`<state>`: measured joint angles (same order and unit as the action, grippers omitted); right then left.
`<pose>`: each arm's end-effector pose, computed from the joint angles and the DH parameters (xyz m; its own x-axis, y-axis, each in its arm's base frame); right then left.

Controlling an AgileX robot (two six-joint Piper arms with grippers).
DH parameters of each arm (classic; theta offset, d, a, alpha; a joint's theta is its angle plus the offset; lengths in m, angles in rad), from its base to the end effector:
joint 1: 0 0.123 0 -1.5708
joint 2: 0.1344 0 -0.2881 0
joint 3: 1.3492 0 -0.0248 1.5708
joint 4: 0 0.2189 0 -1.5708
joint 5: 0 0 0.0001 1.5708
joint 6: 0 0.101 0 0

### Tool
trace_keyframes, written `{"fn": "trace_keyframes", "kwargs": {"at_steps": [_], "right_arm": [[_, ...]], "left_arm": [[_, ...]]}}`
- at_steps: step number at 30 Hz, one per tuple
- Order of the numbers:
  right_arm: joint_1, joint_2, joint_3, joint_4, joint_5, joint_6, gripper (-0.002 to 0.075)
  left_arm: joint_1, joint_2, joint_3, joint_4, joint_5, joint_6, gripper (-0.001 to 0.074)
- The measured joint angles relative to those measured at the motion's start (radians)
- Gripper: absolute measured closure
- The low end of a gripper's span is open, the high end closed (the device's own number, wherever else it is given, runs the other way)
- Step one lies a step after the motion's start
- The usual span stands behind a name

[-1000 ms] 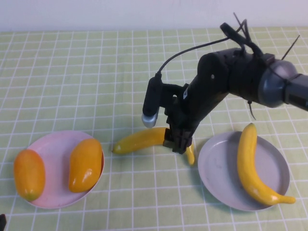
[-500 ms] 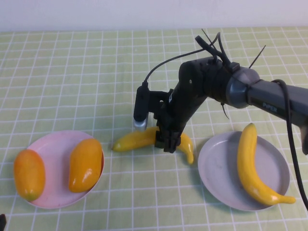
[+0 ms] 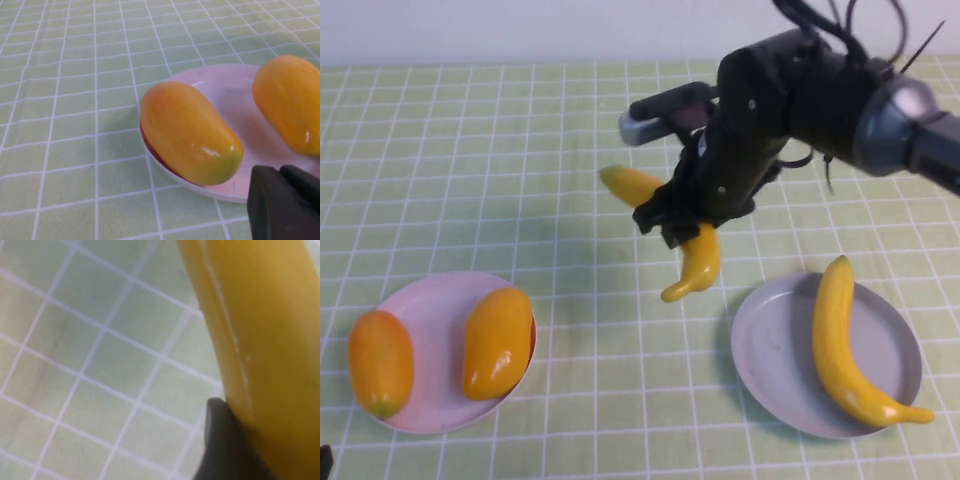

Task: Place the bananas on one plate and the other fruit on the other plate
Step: Put another type of fruit in the right plate

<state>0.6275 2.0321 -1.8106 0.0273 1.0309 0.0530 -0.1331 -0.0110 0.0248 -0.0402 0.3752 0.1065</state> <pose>0.3399 0.2495 0.2639 -0.7819 -0.4844 -0.3924 -0.5433 0.8382 0.0479 0.0265 -0.0051 0.1692 -0.2835 0.1076 -0.9529 0.1666 0.9841 0.0616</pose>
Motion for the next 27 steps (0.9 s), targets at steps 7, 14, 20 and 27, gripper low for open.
{"fn": "trace_keyframes", "kwargs": {"at_steps": [7,14,20,27], "right_arm": [[0.000,-0.188,0.245,-0.092,0.074,0.339,0.0413],[0.000,-0.234,0.489,-0.057,-0.008,0.405,0.0413],[0.000,-0.234,0.524,-0.077,-0.011,0.411,0.0413],[-0.003,-0.234,0.528,-0.109,-0.004,0.411,0.0392]], "left_arm": [[0.000,0.000,0.000,0.000,0.000,0.000,0.0737],[0.000,0.000,0.000,0.000,0.000,0.000,0.0737],[0.000,0.000,0.000,0.000,0.000,0.000,0.0737],[0.000,0.000,0.000,0.000,0.000,0.000,0.0736]]}}
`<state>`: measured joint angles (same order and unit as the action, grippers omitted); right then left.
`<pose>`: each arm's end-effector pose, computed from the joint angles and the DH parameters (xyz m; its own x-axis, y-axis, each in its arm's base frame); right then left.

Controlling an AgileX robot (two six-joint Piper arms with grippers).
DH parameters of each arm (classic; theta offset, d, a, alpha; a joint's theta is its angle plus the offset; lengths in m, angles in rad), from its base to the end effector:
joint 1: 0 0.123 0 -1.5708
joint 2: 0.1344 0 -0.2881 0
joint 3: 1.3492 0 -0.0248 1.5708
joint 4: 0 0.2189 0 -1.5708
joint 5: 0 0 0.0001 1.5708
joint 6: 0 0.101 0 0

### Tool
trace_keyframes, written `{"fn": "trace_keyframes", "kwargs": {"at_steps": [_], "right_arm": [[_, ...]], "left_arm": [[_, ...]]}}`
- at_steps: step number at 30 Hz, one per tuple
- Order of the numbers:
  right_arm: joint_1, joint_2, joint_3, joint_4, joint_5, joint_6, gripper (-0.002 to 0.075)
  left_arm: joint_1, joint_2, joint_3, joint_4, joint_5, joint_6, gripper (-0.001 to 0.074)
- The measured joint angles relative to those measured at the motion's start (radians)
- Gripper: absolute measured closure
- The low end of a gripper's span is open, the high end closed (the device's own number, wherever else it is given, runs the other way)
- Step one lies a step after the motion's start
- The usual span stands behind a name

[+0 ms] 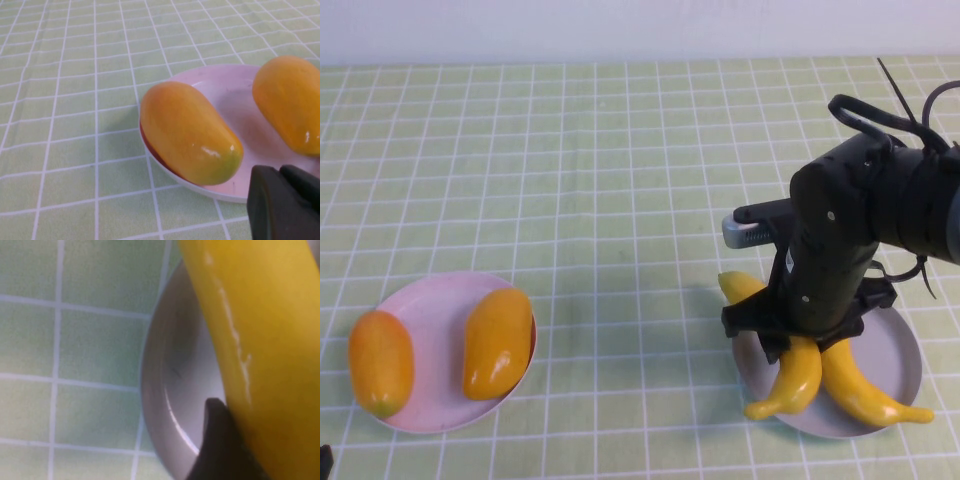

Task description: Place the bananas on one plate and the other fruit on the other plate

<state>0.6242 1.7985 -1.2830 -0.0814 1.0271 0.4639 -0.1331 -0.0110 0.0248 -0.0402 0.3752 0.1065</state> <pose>0.2663 0.1831 0.2240 -0.9712 -0.1963 -0.1347 -0.1961 0.9805 -0.0153 0.0265 -0.0051 0.1692 -0.2835 0.1076 -0.9529 0.1666 0.9841 0.0616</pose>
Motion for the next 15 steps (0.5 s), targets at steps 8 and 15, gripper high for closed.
{"fn": "trace_keyframes", "kwargs": {"at_steps": [8,15], "right_arm": [[-0.005,0.000,0.000,-0.041,0.059,0.000,0.0262],[0.007,-0.082,0.002,-0.068,0.065,0.000,0.0251]], "left_arm": [[0.000,0.000,0.000,0.000,0.000,0.000,0.0737],[0.000,0.000,0.000,0.000,0.000,0.000,0.0737]]}}
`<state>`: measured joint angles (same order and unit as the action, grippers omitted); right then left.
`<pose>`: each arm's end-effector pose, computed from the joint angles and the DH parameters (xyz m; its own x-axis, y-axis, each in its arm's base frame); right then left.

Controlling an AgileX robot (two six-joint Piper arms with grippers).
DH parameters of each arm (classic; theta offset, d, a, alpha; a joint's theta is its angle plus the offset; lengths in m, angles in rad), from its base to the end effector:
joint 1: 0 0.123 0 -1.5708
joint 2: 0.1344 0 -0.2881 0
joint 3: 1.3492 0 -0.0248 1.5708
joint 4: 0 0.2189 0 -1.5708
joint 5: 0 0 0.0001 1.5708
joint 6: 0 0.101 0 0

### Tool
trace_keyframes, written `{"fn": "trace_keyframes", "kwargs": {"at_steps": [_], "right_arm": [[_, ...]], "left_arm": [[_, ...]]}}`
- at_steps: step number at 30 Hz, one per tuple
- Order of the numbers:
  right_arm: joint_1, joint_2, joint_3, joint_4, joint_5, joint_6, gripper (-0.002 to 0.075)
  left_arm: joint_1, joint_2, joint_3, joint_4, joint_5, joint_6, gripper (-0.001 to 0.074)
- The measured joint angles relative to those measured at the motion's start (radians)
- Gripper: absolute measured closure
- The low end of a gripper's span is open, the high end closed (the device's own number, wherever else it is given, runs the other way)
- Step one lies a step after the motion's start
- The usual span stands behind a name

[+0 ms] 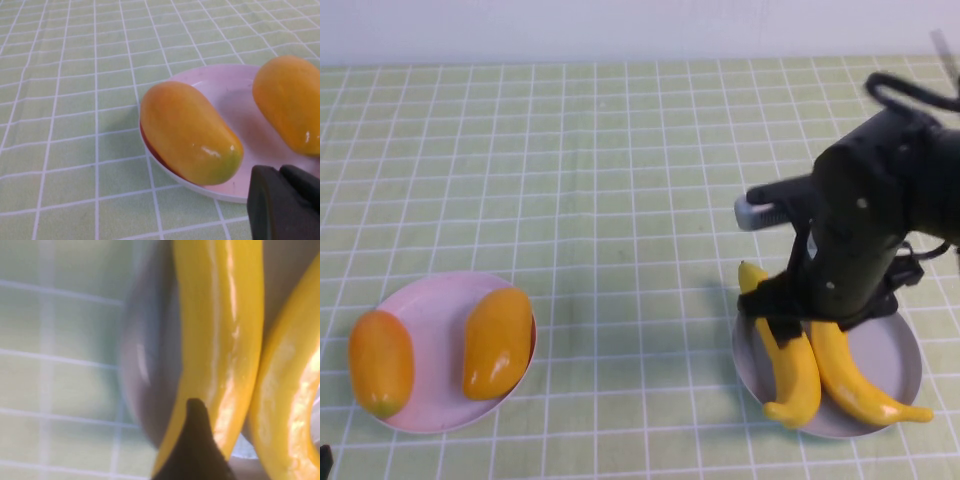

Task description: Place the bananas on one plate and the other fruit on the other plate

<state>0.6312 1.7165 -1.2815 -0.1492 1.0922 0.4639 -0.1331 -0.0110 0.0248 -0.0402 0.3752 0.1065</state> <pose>0.2560 0.1706 0.2494 -0.9579 -0.2279 -0.1749 -0.2190 0.9733 -0.0688 0.0265 -0.0051 0.1692 -0.2835 0.1076 -0.9529 0.1666 0.9841 0.0616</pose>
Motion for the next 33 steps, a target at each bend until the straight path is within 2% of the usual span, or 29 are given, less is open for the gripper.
{"fn": "trace_keyframes", "kwargs": {"at_steps": [3,5,9,12,19,28,33], "right_arm": [[0.030,-0.093,0.000,-0.004,-0.031,0.000,0.0307],[0.055,-0.163,0.000,-0.004,-0.036,-0.015,0.0389],[0.087,-0.273,0.006,-0.004,-0.006,-0.063,0.0630],[0.107,-0.335,0.011,-0.004,0.039,-0.090,0.0711],[0.156,-0.528,0.141,-0.001,0.042,-0.099,0.0739],[0.164,-0.708,0.314,0.047,0.082,-0.123,0.0741],[0.164,-0.761,0.379,0.040,-0.034,-0.207,0.0741]], "left_arm": [[0.000,0.000,0.000,0.000,0.000,0.000,0.0737],[0.000,0.000,0.000,0.000,0.000,0.000,0.0736],[0.000,0.000,0.000,0.000,0.000,0.000,0.0736],[0.000,0.000,0.000,0.000,0.000,0.000,0.0736],[0.000,0.000,0.000,0.000,0.000,0.000,0.0737],[0.000,0.000,0.000,0.000,0.000,0.000,0.0737],[0.000,0.000,0.000,0.000,0.000,0.000,0.0737]]}}
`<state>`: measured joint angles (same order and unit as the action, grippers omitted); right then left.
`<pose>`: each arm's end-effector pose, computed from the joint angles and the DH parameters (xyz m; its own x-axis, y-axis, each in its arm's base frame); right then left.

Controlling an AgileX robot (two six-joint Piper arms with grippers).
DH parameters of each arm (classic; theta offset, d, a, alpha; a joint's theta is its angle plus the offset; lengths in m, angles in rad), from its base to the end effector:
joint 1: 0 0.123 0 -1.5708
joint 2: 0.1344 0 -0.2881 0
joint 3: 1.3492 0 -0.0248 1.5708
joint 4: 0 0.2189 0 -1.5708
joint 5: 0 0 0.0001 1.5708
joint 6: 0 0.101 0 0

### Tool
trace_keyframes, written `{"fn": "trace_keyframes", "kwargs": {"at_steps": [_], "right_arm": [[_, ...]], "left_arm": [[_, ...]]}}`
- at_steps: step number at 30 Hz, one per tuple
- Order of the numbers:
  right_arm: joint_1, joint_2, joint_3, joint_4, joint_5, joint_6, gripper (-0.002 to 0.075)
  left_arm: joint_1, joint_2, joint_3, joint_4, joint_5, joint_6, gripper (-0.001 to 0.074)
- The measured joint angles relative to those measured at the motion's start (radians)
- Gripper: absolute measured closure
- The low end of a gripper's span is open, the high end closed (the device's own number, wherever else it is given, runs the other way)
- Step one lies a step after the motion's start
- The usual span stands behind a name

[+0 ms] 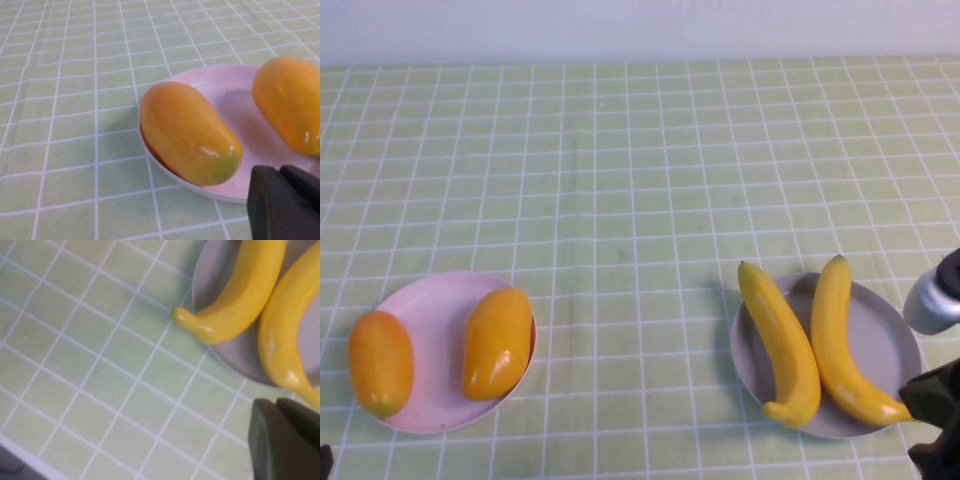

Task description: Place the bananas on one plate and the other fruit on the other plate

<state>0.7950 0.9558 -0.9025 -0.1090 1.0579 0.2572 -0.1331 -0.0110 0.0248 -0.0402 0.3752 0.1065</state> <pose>0.1029 0.0912 0.3249 -0.7216 -0.4482 -0.5277 -0.5413 0.8404 0.0264 0.0265 -0.0051 0.1692 -0.2835 0.1076 -0.9529 0.1666 0.9841 0.0616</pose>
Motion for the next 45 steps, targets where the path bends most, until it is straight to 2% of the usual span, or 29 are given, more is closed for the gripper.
{"fn": "trace_keyframes", "kwargs": {"at_steps": [4,7,14,20,24,33,39,45], "right_arm": [[-0.004,-0.053,0.099,-0.031,-0.146,-0.009,0.0741],[-0.058,-0.102,0.205,-0.065,-0.312,-0.014,0.0741],[-0.359,-0.250,0.518,-0.099,-0.713,-0.020,0.0741],[-0.609,-0.475,0.651,-0.048,-0.844,-0.020,0.0742],[-0.729,-0.609,0.715,0.009,-0.910,-0.020,0.0742],[-0.777,-0.861,0.922,-0.035,-1.013,-0.022,0.0742],[-0.777,-0.962,0.927,-0.053,-0.949,-0.024,0.0742],[-0.777,-0.964,0.928,-0.053,-0.791,-0.024,0.0742]], "left_arm": [[0.000,0.000,0.000,0.000,0.000,0.000,0.0736],[0.000,0.000,0.000,0.000,0.000,0.000,0.0736],[0.000,0.000,0.000,0.000,0.000,0.000,0.0736],[0.000,0.000,0.000,0.000,0.000,0.000,0.0736],[0.000,0.000,0.000,0.000,0.000,0.000,0.0736],[0.000,0.000,0.000,0.000,0.000,0.000,0.0736],[0.000,0.000,0.000,0.000,0.000,0.000,0.0737],[0.000,-0.002,0.000,0.000,0.000,0.000,0.0737]]}}
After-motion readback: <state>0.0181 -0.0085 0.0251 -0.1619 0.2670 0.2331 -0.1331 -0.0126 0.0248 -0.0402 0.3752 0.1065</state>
